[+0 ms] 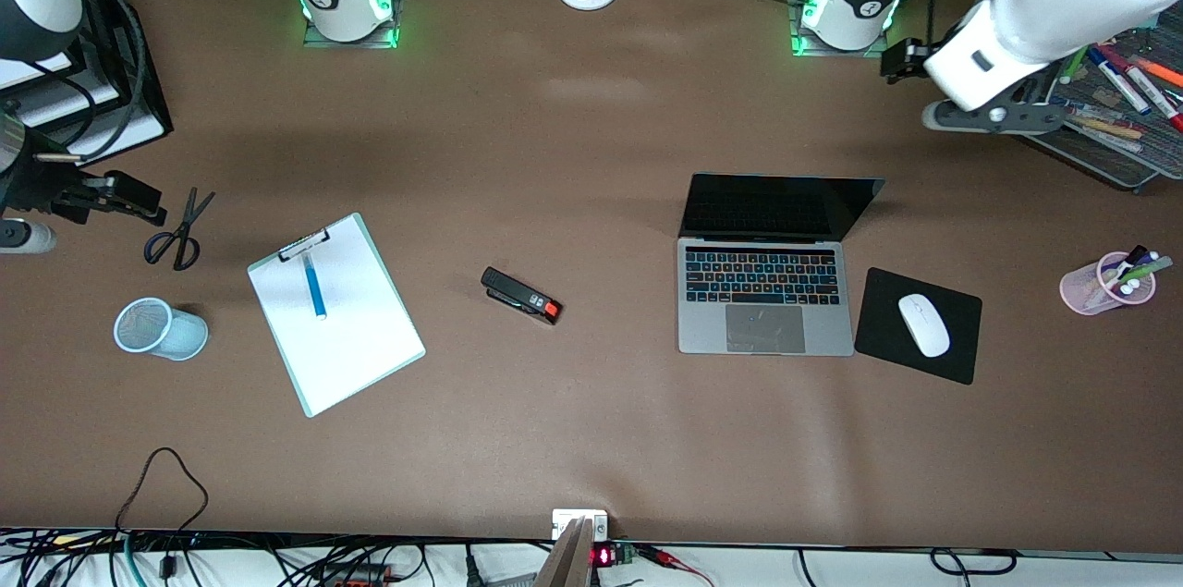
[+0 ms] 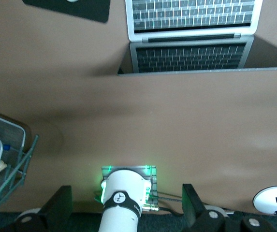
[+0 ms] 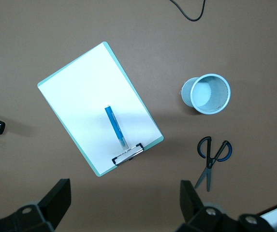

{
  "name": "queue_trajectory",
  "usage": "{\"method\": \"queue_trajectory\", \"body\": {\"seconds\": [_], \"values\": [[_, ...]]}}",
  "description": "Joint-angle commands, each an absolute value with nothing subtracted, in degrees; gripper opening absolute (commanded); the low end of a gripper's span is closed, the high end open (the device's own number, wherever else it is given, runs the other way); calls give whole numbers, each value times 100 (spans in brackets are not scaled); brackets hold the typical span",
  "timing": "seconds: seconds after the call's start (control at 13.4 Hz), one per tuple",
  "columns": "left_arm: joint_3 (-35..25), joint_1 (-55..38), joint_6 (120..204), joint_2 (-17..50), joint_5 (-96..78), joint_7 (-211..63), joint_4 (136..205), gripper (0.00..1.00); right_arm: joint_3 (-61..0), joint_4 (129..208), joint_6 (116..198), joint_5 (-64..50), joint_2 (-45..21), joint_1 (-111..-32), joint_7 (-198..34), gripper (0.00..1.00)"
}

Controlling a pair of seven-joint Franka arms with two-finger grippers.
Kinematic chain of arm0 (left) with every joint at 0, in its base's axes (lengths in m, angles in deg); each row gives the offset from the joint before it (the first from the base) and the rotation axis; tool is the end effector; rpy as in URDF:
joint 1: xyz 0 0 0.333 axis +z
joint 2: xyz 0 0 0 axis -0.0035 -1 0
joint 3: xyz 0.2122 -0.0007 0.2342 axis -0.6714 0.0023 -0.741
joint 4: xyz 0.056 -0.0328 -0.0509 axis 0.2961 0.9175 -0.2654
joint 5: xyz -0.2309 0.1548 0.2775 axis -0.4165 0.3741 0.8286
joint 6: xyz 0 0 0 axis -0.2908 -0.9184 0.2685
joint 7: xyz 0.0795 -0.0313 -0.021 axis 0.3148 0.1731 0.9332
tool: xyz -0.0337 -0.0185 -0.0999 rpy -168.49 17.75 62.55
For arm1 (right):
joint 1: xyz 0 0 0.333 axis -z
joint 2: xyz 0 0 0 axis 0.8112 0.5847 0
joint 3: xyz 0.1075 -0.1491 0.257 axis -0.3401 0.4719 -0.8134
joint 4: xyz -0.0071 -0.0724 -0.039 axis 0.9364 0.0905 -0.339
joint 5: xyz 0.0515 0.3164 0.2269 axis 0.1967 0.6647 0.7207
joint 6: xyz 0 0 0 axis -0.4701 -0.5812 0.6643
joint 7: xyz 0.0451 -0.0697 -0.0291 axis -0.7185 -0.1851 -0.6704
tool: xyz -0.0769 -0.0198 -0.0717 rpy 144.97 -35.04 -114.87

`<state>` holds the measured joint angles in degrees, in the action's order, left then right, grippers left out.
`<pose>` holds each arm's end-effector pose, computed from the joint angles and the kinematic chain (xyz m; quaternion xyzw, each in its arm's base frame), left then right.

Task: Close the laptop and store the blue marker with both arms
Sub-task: 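Move the left gripper to the laptop lid while the right gripper reaches the marker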

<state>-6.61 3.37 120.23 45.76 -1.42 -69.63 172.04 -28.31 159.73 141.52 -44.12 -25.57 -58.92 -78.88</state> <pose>0.4797 -0.1212 0.5482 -0.9799 0.0228 0.1940 0.0410 0.6164 -0.0226 0.5416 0.9999 -0.0069 0.0031 0.0112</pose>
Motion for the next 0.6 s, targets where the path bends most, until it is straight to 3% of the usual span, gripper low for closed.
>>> {"method": "queue_trajectory", "body": {"seconds": [0.0,0.52], "values": [[-431,363,12042,4579,-334,-6589,17554,100,-2862,15954,14182,-4367,-2511,-5940,-7856,100],[18,363,13245,4359,-396,-5744,18503,100,-2871,15954,14322,-4349,-2179,-5914,-7856,100]]}}
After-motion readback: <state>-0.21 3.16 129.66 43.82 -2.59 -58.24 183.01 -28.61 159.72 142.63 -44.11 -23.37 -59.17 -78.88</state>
